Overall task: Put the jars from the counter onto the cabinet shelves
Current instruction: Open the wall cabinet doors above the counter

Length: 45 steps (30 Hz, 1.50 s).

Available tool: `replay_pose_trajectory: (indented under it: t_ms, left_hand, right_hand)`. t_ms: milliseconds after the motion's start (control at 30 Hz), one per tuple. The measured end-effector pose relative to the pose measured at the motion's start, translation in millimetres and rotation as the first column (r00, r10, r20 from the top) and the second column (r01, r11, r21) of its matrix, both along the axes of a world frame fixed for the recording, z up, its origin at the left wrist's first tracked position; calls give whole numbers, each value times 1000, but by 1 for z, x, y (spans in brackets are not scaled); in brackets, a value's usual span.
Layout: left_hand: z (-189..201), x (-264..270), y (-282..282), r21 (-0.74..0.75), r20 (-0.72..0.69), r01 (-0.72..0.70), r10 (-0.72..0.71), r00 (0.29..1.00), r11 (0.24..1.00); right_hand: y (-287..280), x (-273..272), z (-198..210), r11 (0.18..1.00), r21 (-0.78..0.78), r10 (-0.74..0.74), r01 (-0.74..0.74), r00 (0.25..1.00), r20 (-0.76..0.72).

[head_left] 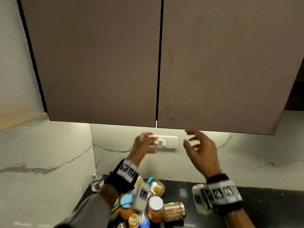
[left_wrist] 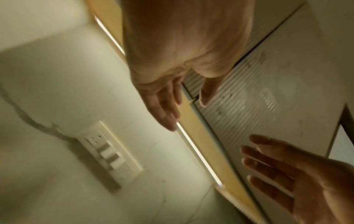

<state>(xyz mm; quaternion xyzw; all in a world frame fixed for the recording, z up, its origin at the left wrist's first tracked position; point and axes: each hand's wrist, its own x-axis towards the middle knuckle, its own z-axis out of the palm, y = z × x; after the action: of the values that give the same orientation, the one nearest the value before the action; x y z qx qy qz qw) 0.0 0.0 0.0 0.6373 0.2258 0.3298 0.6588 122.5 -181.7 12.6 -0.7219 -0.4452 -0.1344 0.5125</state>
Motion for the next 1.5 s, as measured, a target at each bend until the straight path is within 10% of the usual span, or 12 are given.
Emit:
replay_pose_trajectory:
  t_ms: [267,733,1100,1500]
  left_hand:
    - [41,58,-18,-531,402,173,67,913,829]
    - [26,33,-66,-540,436,226,40,899,811]
    - [40,-32,-137,25,269,251,-248,931,968]
    - [42,-50,-238,570,120,463,-627,770,679]
  right_hand:
    - [32,22,53,990,-32,-129,140,966,225]
    - [15,-20,42,994,-3,-109,111,984,140]
    - [-53,-89,54,982,65,-183,179,981,58]
    - [-175,-129,76,975,65,-213,212,977,11]
